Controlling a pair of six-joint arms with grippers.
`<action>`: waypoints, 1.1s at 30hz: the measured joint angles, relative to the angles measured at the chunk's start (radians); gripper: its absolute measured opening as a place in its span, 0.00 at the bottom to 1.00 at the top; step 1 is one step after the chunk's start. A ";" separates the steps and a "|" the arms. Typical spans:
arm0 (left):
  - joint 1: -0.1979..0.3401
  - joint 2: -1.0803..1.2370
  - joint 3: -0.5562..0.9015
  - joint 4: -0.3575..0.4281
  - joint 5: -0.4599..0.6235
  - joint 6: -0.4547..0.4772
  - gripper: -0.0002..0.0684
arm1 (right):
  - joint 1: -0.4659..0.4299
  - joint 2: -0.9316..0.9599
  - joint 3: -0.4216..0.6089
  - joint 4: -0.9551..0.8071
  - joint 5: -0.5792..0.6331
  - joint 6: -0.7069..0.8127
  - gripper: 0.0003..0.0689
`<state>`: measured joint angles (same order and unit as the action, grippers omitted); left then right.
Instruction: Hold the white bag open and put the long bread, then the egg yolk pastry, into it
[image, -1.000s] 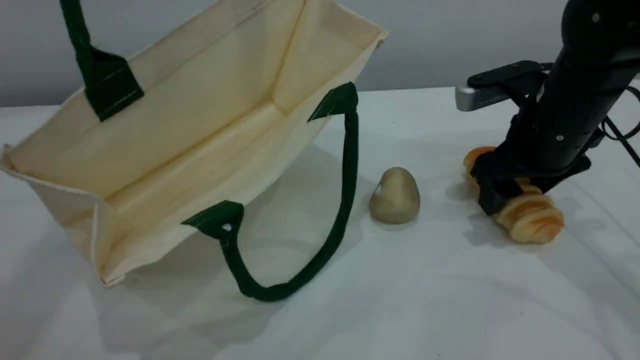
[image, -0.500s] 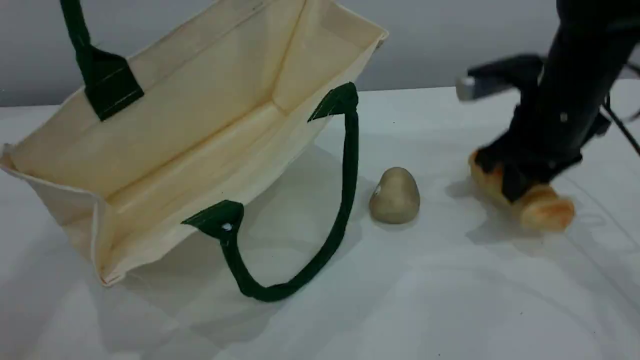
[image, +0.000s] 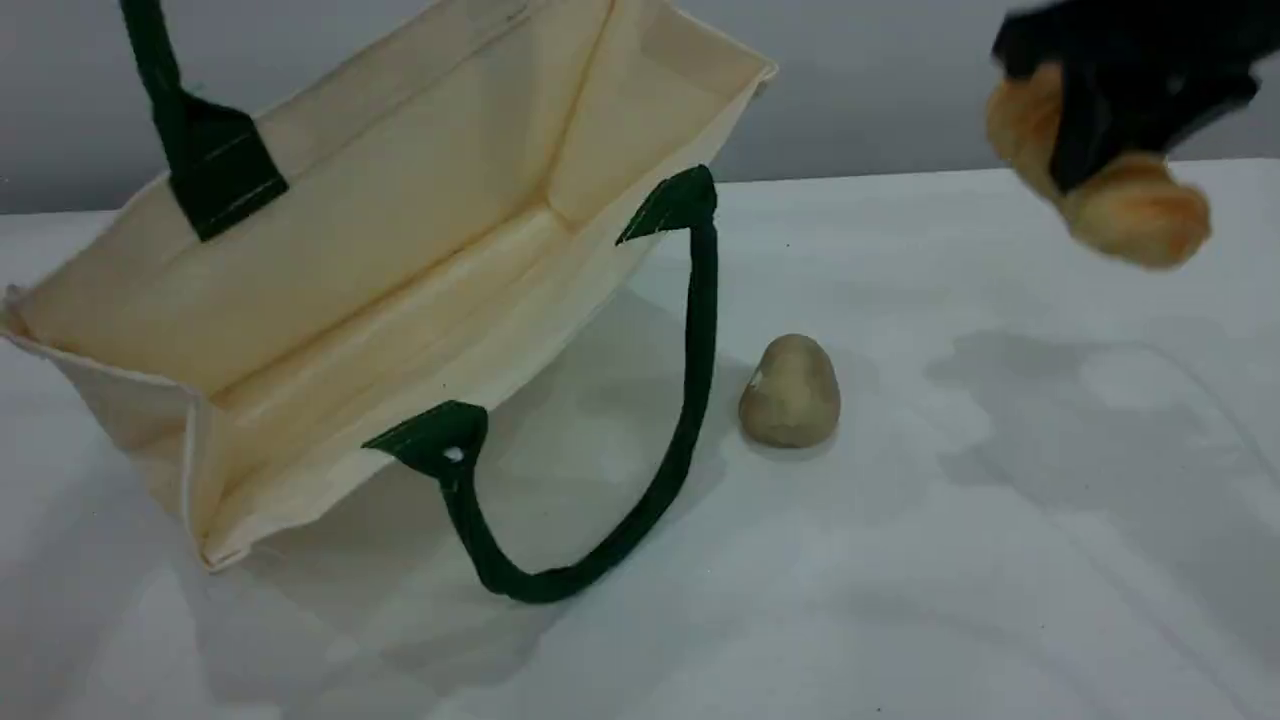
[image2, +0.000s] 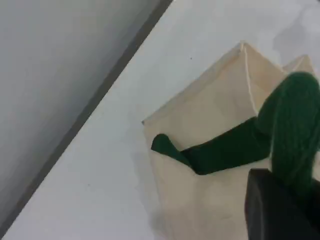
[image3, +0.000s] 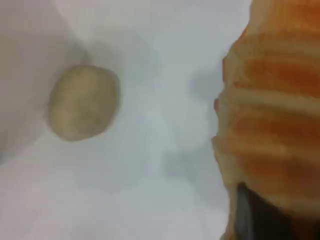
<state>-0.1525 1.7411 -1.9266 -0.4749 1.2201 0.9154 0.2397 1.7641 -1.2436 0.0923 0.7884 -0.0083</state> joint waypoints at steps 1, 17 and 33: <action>-0.003 0.000 0.000 -0.002 0.001 0.002 0.12 | 0.000 -0.023 0.001 0.019 0.006 -0.001 0.18; -0.012 0.000 0.000 0.000 0.001 0.034 0.12 | 0.022 -0.453 0.226 0.296 0.023 -0.132 0.18; -0.012 0.001 0.000 -0.024 0.001 0.045 0.12 | 0.304 -0.418 0.251 0.685 -0.080 -0.238 0.17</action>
<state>-0.1647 1.7422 -1.9266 -0.4991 1.2213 0.9599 0.5441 1.3459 -0.9921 0.7768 0.7088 -0.2461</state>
